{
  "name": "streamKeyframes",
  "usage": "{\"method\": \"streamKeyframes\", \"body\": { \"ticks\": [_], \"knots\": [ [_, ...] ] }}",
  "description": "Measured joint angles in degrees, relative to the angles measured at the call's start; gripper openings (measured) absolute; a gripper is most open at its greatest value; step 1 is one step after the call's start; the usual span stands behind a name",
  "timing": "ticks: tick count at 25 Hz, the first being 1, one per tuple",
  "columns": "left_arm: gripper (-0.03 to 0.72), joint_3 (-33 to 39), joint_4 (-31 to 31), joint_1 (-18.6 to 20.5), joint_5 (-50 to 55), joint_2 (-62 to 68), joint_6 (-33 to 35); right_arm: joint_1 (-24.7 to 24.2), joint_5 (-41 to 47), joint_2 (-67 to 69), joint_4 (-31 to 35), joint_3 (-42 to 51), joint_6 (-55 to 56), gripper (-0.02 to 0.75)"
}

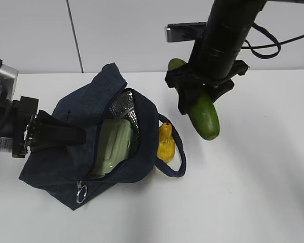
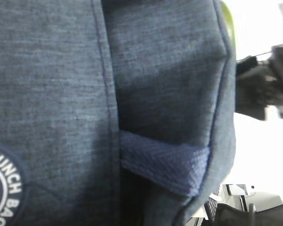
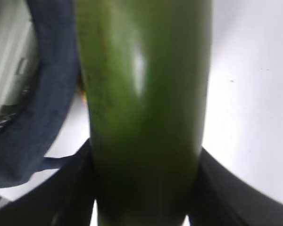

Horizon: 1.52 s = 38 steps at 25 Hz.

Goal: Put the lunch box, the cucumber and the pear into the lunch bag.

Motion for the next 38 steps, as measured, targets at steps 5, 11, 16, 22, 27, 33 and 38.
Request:
{"method": "streamKeyframes", "body": {
  "ticks": [5,11,16,22,27,33,38],
  "knots": [
    [0.001,0.00,0.00,0.00,0.00,0.00,0.00,0.00,0.22,-1.46,10.03,0.00,-2.88,0.382],
    [0.001,0.00,0.00,0.00,0.00,0.00,0.00,0.00,0.22,-1.46,19.91,1.30,-5.83,0.382],
    [0.001,0.00,0.00,0.00,0.00,0.00,0.00,0.00,0.22,0.39,25.83,1.33,-6.25,0.382],
    [0.001,0.00,0.00,0.00,0.00,0.00,0.00,0.00,-0.52,5.86,33.36,1.33,-6.34,0.382],
    [0.001,0.00,0.00,0.00,0.00,0.00,0.00,0.00,-4.18,8.90,37.99,1.33,-7.07,0.382],
    [0.001,0.00,0.00,0.00,0.00,0.00,0.00,0.57,-11.30,9.77,43.32,1.33,-10.11,0.382],
    [0.001,0.00,-0.05,0.18,0.00,0.00,0.00,1.82,-13.93,9.77,45.22,1.33,-12.18,0.382]
  ]
}}
